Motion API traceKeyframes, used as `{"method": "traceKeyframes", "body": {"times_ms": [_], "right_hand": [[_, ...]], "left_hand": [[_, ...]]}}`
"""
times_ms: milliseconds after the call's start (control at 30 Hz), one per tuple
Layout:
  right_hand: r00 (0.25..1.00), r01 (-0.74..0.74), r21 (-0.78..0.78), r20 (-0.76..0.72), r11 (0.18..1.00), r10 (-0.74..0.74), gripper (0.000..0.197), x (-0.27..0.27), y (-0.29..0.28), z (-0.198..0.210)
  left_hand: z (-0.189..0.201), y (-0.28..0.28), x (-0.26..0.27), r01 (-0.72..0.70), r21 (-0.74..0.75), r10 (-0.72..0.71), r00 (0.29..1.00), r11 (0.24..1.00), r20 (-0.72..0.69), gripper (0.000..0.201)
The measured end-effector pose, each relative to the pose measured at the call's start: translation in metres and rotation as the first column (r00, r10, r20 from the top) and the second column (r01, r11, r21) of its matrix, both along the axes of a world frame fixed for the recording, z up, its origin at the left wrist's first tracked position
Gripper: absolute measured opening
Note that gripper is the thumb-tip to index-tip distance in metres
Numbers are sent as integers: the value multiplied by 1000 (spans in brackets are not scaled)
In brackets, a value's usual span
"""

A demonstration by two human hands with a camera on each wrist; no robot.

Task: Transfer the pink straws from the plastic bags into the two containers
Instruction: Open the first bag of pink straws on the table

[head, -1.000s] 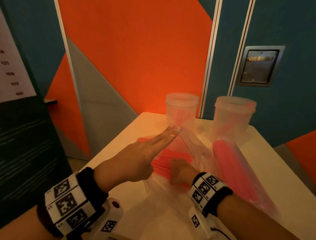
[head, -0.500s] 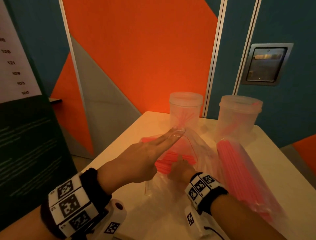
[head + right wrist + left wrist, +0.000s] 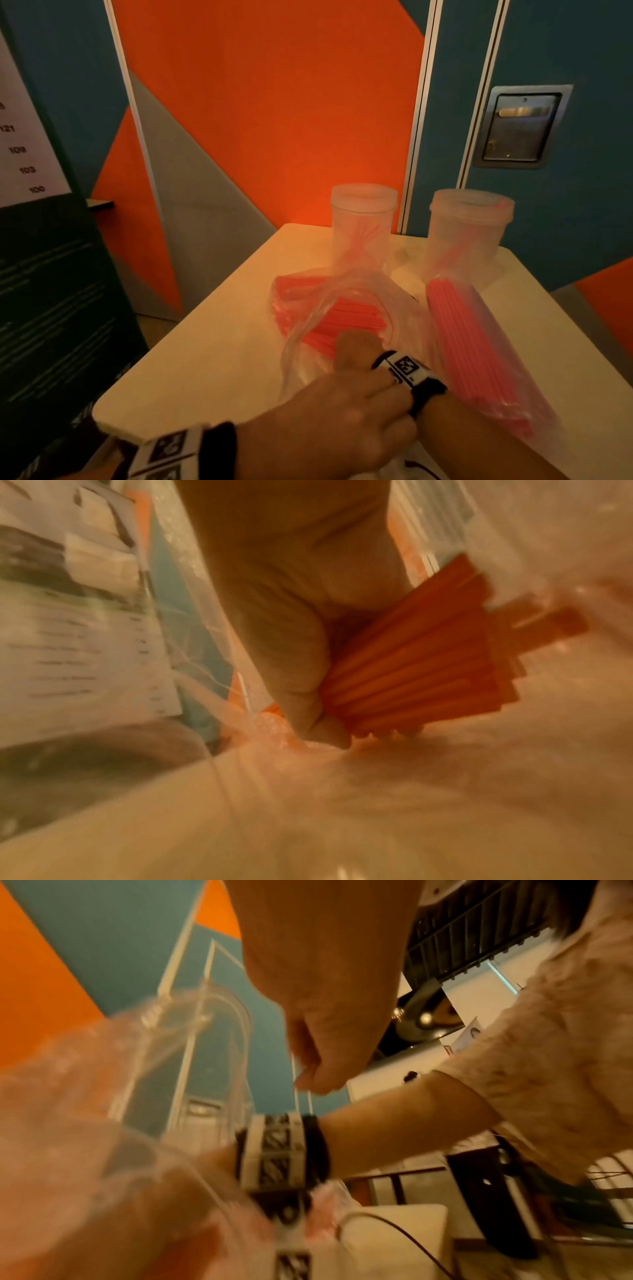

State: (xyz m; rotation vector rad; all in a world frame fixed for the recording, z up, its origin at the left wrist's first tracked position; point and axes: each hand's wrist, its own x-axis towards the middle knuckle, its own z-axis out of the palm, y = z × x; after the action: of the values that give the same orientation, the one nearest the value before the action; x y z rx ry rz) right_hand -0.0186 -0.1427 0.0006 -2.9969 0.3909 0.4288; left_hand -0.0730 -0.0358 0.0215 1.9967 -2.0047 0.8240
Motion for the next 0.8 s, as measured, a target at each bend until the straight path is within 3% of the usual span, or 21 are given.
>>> {"method": "traceKeyframes", "body": {"times_ms": [33, 67, 133, 233, 367, 567, 800], "right_hand": [[996, -83, 3, 15, 997, 83, 23, 6, -25, -12], [997, -67, 4, -32, 998, 67, 22, 4, -28, -7], [995, -95, -33, 14, 995, 96, 26, 3, -30, -6], [987, -91, -82, 125, 992, 101, 28, -8, -31, -8], [978, -112, -145, 161, 983, 136, 30, -35, -31, 1], [983, -83, -101, 155, 991, 98, 26, -42, -48, 1], [981, -106, -115, 147, 988, 123, 27, -36, -43, -15]], "left_hand": [[-7, -4, 3, -92, 135, 98, 995, 987, -36, 6], [-14, -9, 11, -204, 276, 240, 965, 939, -103, 8], [-19, -19, 36, -318, 483, 463, 859, 816, -216, 19], [-7, -34, 69, -462, 483, 616, 754, 744, -228, 23], [1, -44, 97, -539, 382, 640, 738, 750, -214, 21], [-2, -47, 113, -480, 376, 603, 703, 793, -376, 43], [-21, -77, 106, -481, 539, 623, 775, 692, -109, 38]]}}
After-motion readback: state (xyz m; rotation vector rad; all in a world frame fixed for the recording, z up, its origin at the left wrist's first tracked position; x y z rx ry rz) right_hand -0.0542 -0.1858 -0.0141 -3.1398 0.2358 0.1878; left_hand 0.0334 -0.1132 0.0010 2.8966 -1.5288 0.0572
